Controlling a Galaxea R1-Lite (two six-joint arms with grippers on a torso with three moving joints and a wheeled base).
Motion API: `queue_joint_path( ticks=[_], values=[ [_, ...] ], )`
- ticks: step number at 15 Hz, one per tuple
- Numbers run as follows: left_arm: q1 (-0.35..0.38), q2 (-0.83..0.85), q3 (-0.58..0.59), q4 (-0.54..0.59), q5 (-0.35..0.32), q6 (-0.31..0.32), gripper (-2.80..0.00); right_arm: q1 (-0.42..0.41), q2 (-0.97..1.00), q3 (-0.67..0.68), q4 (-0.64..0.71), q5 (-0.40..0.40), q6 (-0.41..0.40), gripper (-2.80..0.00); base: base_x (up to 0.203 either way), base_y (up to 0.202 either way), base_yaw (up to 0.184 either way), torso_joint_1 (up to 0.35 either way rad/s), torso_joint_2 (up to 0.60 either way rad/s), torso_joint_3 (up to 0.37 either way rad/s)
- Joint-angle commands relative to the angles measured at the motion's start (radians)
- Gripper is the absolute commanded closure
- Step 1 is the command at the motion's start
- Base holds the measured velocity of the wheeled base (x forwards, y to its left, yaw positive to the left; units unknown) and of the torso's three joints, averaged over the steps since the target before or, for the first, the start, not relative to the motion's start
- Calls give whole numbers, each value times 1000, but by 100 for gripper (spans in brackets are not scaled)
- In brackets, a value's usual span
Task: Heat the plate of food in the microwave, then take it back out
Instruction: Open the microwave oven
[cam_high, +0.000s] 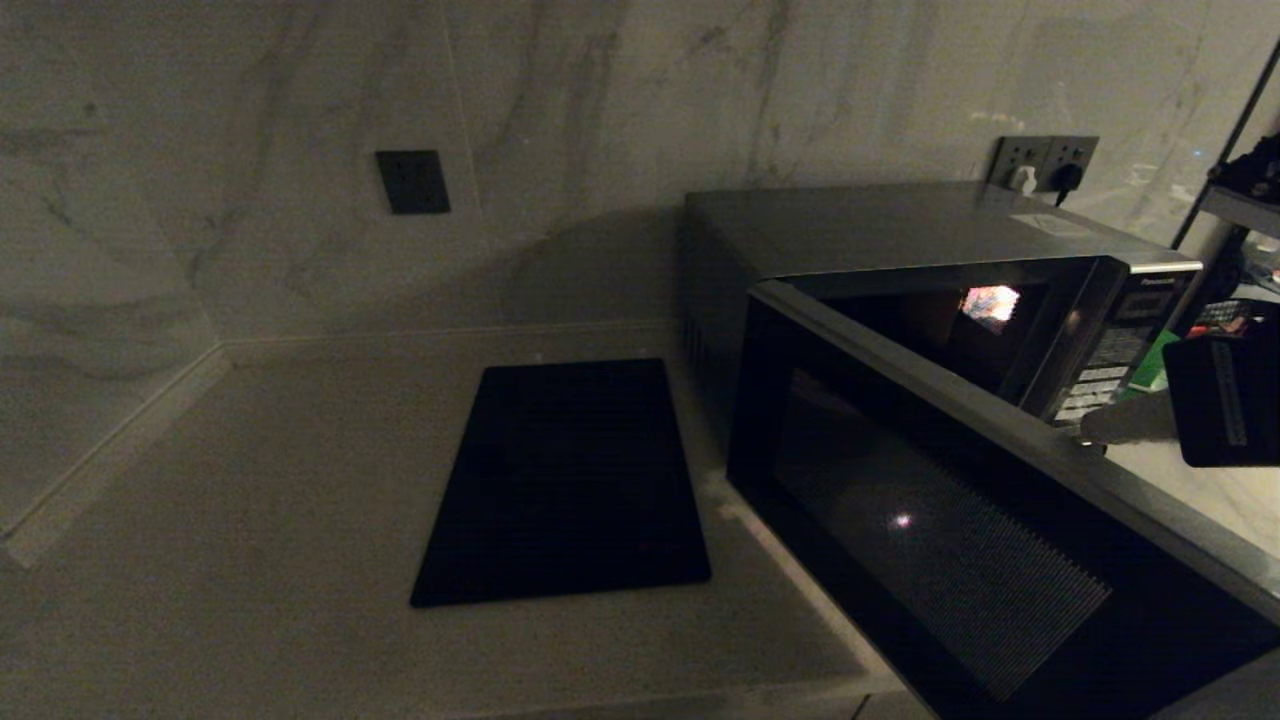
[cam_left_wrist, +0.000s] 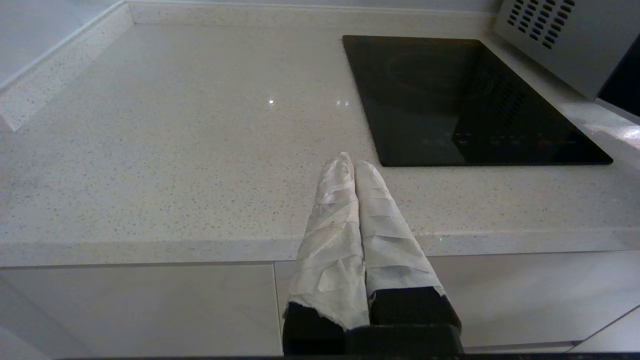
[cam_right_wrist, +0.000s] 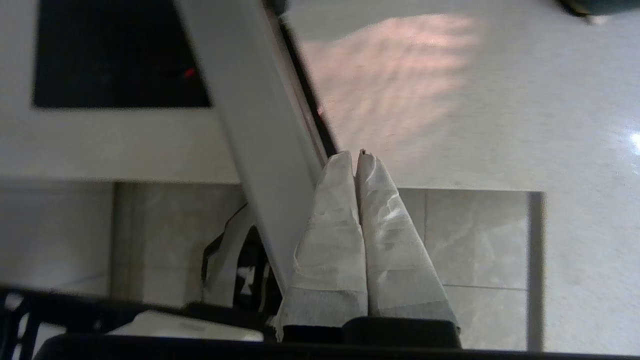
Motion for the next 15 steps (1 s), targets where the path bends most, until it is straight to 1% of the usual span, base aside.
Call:
queue_joint_path(
  ticks=[1,6,9,11,15],
  values=[
    [-1,1,0,0,1,-1,0,57,16,-2,2,-1,18,0,0,0,0,0,0,0],
    [0,1,0,-1,1,-1,0,144,39,-13,-2,10,40,0,0,0,0,0,0,0],
    [0,1,0,0,1,-1,0,179,48,-33,-67,28,47,0,0,0,0,0,0,0],
    [0,1,0,0,1,-1,0,189,54,-56,-83,28,48,0,0,0,0,0,0,0],
    [0,1,0,0,1,-1,0,184,39,-30,-99,20,57,0,0,0,0,0,0,0]
  ],
)
